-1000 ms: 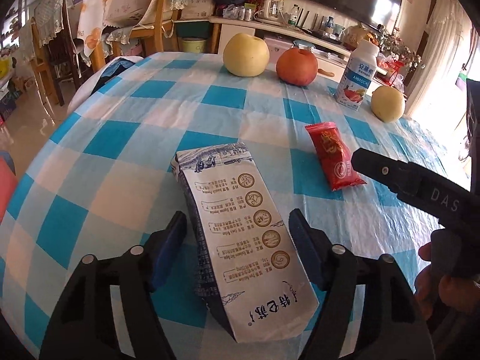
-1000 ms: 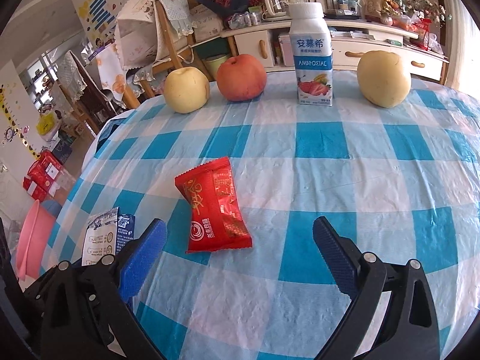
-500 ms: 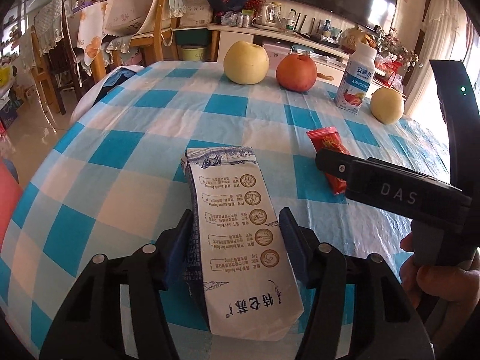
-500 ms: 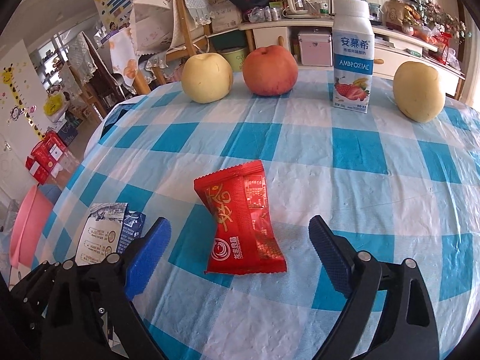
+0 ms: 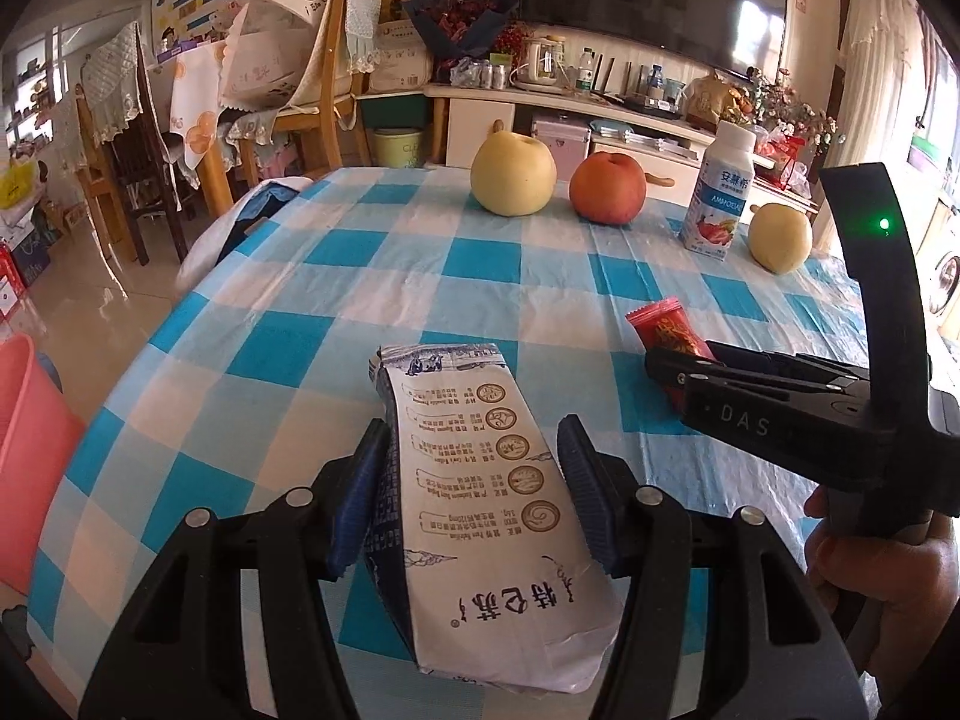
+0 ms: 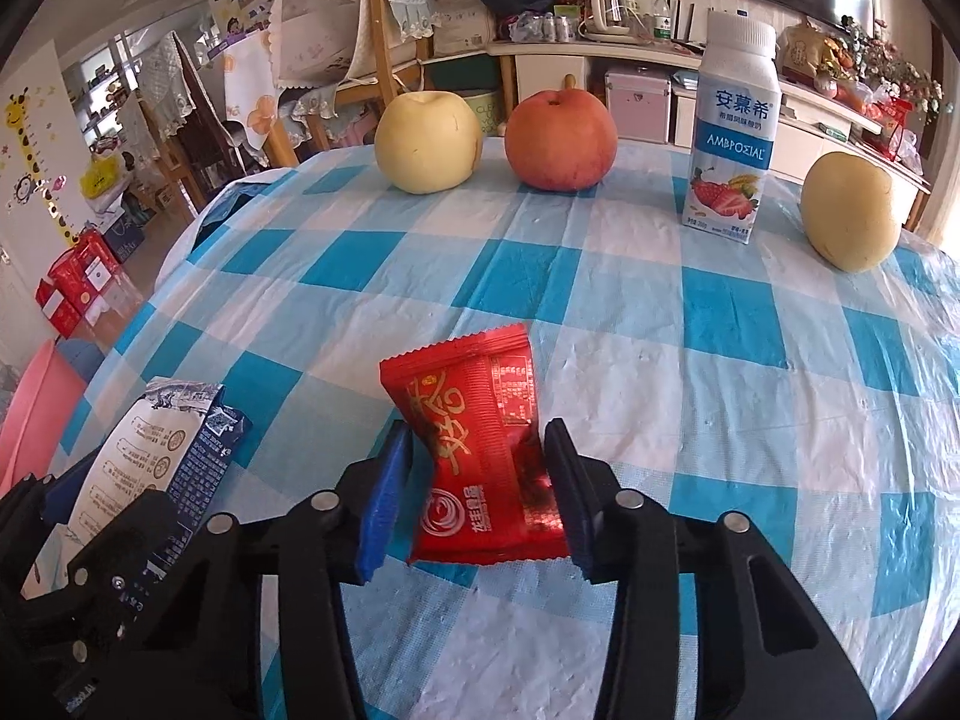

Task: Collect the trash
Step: 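Grasp the red snack wrapper with the right tool, then carry the white packet with the left tool while the right tool carries the red wrapper to the bucket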

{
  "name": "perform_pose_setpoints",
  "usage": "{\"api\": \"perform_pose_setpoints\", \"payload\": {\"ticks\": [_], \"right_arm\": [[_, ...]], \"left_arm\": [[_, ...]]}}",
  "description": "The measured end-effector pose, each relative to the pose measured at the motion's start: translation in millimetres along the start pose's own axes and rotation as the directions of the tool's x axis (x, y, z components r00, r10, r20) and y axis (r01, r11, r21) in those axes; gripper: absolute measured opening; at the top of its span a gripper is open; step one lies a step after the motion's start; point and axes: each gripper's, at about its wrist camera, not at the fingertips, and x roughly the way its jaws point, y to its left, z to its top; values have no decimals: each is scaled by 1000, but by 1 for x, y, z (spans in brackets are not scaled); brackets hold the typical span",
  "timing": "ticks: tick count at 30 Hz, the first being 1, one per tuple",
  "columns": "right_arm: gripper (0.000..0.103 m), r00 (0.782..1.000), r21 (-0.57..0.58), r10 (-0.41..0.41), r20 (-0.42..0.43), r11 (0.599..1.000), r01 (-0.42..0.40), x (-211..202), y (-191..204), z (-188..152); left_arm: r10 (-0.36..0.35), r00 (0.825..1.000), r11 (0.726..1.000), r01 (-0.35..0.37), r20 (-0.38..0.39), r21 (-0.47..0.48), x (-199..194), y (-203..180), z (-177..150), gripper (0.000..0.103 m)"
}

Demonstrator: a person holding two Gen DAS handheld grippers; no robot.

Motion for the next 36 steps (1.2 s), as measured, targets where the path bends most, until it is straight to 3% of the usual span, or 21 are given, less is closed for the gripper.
{"api": "perform_pose_setpoints", "payload": {"ticks": [3, 15, 18, 20, 21, 27, 29, 36], "right_arm": [[41, 1000, -8, 11, 0, 1000, -11, -1, 1, -1], [39, 1000, -12, -2, 19, 1000, 3, -13, 0, -9], [39, 1000, 13, 4, 26, 1000, -4, -16, -5, -11], [39, 999, 27, 13, 30, 1000, -14, -17, -8, -12], [39, 999, 34, 16, 33, 999, -17, -18, -9, -13], [39, 999, 28, 18, 50, 999, -20, -24, -7, -15], [39, 998, 24, 20, 55, 999, -21, -25, -6, -16], [39, 997, 37, 31, 73, 999, -34, -33, -5, -23]], "left_arm": [[10, 1000, 1000, -10, 9, -3, -1, 4, 1, 45], [-26, 1000, 999, 26, -17, -29, 6, 21, 2, 43], [-69, 996, 997, 67, -59, -30, 12, 20, -2, 51], [-63, 996, 998, 63, -60, -4, 12, 14, -4, 73], [-54, 997, 998, 55, -62, 14, 12, 11, -5, 76], [-40, 990, 997, 49, -134, 64, 28, 0, -10, 76], [-53, 989, 997, 61, -136, 55, 28, 2, -10, 63], [-43, 993, 996, 51, -106, 75, 20, 0, -9, 62]]}}
